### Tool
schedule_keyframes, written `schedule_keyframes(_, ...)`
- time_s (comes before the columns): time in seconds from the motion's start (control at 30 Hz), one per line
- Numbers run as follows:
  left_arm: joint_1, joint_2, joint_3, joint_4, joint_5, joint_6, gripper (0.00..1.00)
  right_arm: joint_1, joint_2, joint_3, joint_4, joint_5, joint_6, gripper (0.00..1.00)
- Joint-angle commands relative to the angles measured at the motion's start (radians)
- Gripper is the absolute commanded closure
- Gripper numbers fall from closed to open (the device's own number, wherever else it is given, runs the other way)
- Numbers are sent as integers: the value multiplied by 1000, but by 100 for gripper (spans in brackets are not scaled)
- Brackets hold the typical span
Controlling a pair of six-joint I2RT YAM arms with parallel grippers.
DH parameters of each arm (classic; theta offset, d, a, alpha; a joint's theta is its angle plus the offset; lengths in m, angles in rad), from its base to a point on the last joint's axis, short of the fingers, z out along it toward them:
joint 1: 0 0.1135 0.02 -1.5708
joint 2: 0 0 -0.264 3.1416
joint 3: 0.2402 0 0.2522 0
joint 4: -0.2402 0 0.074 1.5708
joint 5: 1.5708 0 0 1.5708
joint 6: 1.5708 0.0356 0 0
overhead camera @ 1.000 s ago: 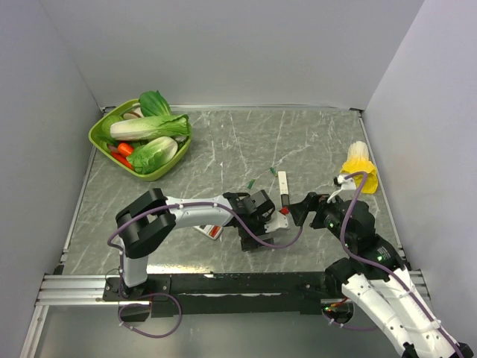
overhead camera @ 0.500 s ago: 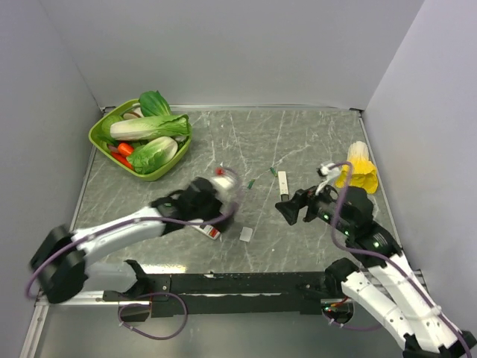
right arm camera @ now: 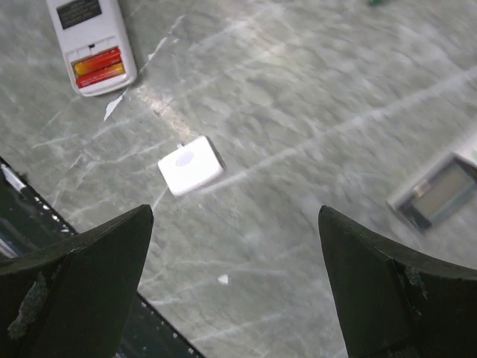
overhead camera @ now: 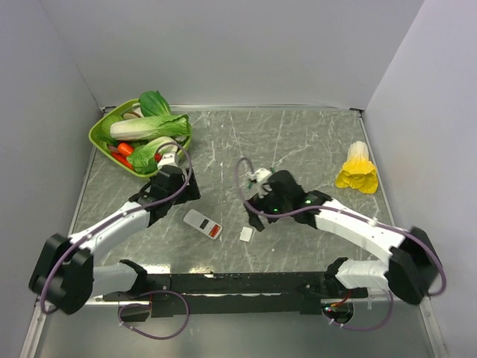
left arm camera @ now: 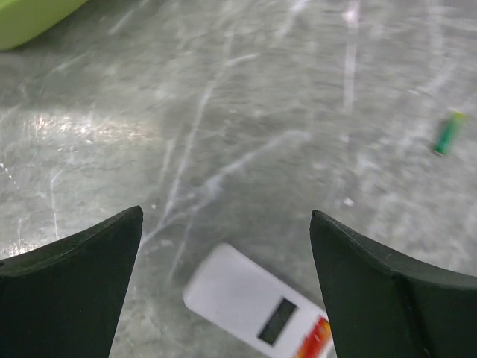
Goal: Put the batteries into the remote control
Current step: Pick up the battery cover at the center of the board.
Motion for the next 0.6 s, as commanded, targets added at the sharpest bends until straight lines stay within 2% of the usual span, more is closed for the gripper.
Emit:
schedule_keyframes(0.0, 33, 96, 2, 115, -35, -67, 3, 129, 121, 113, 124, 93, -87, 0)
schedule_keyframes(0.13, 34, 150, -12, 149, -17, -69, 1, 184, 250, 172, 166, 96, -57, 0)
schedule_keyframes(0.2, 34, 159, -33, 158, -4, -69, 5, 209, 291, 192, 174, 104, -68, 0)
schedule_keyframes(0.4, 34, 181, -108, 211, 108, -98, 10, 210, 287, 161, 142, 83, -132, 0)
schedule_keyframes(0.57, 33, 164, -160, 224, 180, -102, 10, 195, 301, 146, 38, 46, -177, 0)
